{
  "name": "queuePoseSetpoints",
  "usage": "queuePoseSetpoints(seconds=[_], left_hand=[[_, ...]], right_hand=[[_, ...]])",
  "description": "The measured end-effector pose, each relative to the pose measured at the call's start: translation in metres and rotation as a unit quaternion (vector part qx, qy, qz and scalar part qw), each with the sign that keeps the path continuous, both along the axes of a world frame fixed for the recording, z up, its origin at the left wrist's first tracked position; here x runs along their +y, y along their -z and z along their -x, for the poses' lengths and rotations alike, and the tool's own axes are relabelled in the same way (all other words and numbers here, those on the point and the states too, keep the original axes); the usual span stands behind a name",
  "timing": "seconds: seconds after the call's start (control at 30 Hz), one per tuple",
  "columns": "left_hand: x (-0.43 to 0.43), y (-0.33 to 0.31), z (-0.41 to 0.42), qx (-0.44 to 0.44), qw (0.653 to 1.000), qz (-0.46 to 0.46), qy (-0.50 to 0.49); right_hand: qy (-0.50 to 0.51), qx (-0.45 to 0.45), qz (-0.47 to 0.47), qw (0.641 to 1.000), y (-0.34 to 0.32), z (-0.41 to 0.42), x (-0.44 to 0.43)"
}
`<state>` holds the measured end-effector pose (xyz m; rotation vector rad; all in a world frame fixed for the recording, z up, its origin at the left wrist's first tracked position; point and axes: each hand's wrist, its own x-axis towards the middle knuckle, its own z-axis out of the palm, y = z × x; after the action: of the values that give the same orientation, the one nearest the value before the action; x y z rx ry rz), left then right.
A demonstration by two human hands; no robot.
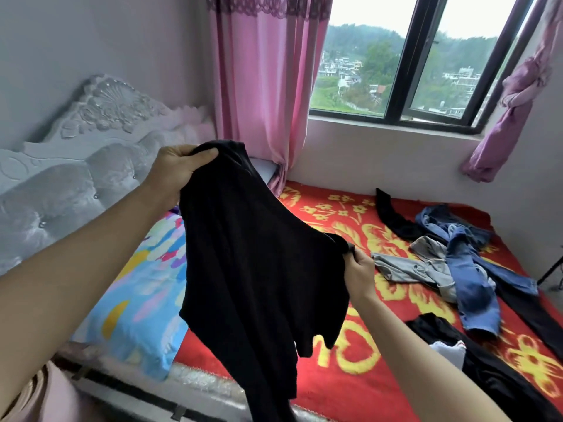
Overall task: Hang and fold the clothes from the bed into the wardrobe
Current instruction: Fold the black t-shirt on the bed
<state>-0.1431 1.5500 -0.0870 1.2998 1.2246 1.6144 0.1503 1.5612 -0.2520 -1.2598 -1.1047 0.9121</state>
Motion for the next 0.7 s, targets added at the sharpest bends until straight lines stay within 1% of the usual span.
queuePoseSetpoints(seconds=[0.03,0.1,0.17,0.23,0.27,0.33,0.4,0.43,0.5,0.57,0.7], left_hand=[[-0.004,0.003,0.005,0.029,1.000,0.007,0.002],[-0.011,0.007,0.014,0.116,0.993,0.020,0.007],[-0.020,0.012,0.022,0.189,0.981,0.033,0.015],[-0.027,0.011,0.029,0.222,0.974,0.040,0.014],[-0.031,0.009,0.032,0.222,0.974,0.035,0.011],[-0.037,0.003,0.037,0.210,0.978,0.017,-0.002],[-0.047,-0.002,0.040,0.199,0.980,-0.009,-0.022],[-0.051,-0.004,0.042,0.193,0.980,-0.025,-0.033],[-0.061,-0.003,0.043,0.188,0.980,-0.054,-0.046],[-0.064,0.000,0.043,0.189,0.977,-0.080,-0.065],[-0.039,0.002,0.049,0.201,0.969,-0.111,-0.089]], right_hand=[[0.007,-0.006,0.001,1.000,-0.006,-0.006,0.000],[0.041,-0.031,-0.016,0.999,-0.019,-0.015,0.000],[0.091,-0.079,-0.066,0.991,-0.035,-0.022,-0.002],[0.133,-0.149,-0.129,0.971,-0.053,-0.025,-0.004],[0.159,-0.188,-0.166,0.955,-0.061,-0.027,-0.006],[0.207,-0.258,-0.261,0.907,-0.076,-0.030,-0.006],[0.227,-0.326,-0.331,0.856,-0.087,-0.038,-0.007],[0.229,-0.352,-0.351,0.837,-0.093,-0.042,-0.007],[0.234,-0.375,-0.368,0.818,-0.100,-0.051,-0.009],[0.245,-0.372,-0.377,0.812,-0.104,-0.057,-0.011],[0.262,-0.401,-0.395,0.784,-0.108,-0.056,0.009]])
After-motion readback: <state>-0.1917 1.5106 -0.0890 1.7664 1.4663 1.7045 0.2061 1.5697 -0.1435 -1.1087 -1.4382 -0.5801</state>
